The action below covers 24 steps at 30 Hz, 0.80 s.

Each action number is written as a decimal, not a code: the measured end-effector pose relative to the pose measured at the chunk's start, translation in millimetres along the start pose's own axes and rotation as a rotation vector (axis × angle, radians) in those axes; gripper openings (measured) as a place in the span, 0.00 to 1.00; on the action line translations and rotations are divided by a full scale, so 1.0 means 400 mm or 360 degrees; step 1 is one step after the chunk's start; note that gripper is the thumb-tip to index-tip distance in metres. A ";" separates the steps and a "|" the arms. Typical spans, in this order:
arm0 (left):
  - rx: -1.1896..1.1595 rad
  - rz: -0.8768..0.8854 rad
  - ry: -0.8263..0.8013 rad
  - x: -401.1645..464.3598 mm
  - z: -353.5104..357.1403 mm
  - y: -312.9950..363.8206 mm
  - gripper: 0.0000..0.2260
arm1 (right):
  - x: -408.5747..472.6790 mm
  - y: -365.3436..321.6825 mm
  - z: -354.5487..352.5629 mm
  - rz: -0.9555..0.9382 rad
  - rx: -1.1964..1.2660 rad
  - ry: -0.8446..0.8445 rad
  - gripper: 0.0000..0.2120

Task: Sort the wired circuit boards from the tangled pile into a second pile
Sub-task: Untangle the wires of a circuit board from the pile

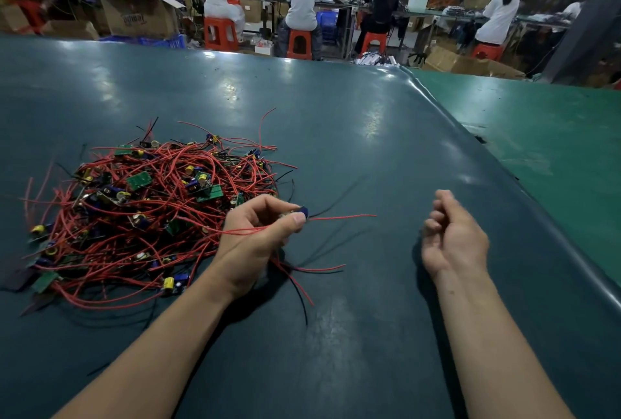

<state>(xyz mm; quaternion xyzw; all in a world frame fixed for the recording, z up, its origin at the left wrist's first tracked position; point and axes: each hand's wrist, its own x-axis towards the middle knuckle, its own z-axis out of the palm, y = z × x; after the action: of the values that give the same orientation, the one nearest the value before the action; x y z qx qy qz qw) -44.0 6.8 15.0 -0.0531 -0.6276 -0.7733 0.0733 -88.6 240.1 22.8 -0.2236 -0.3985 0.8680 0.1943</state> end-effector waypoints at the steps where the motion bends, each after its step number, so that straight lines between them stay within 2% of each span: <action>1: -0.0058 -0.0027 -0.0015 0.000 -0.003 0.000 0.03 | 0.002 -0.005 -0.005 -0.0060 -0.0049 -0.0024 0.05; 5: -0.0355 -0.0168 -0.0160 0.000 0.001 0.000 0.09 | -0.024 0.028 0.012 -0.0061 -0.0275 -0.0338 0.07; 9: -0.0579 -0.0317 -0.0276 0.004 -0.007 0.003 0.08 | -0.014 0.026 0.009 -0.0414 -0.0685 -0.0205 0.08; 10: -0.0610 -0.0342 -0.0308 0.005 -0.008 0.004 0.10 | -0.015 0.023 0.005 -0.0419 -0.0712 -0.0203 0.08; 13: -0.0641 -0.0393 -0.0349 0.011 -0.010 0.002 0.21 | -0.045 0.029 0.014 -0.0101 -0.0622 -0.0505 0.08; 15: -0.0607 -0.0399 -0.0453 0.010 -0.010 0.000 0.20 | -0.071 0.036 0.027 0.0171 -0.0617 -0.0844 0.07; 18: -0.0435 -0.0490 -0.0575 0.000 -0.001 -0.001 0.19 | -0.108 0.060 0.038 0.0364 -0.0733 -0.1299 0.15; 21: -0.0210 -0.0620 -0.0742 -0.002 0.000 0.007 0.13 | -0.134 0.085 0.042 0.0510 -0.0858 -0.1530 0.19; 24: 0.0005 -0.0631 -0.0881 0.000 -0.001 0.015 0.15 | -0.143 0.094 0.039 0.0521 -0.0945 -0.1678 0.19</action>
<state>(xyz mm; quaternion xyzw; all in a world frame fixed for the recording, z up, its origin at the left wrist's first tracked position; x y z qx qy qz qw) -42.8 5.2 20.5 -0.1380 -0.6230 -0.7277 -0.2515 -55.8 178.4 16.1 0.1320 -0.6257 0.7323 -0.2341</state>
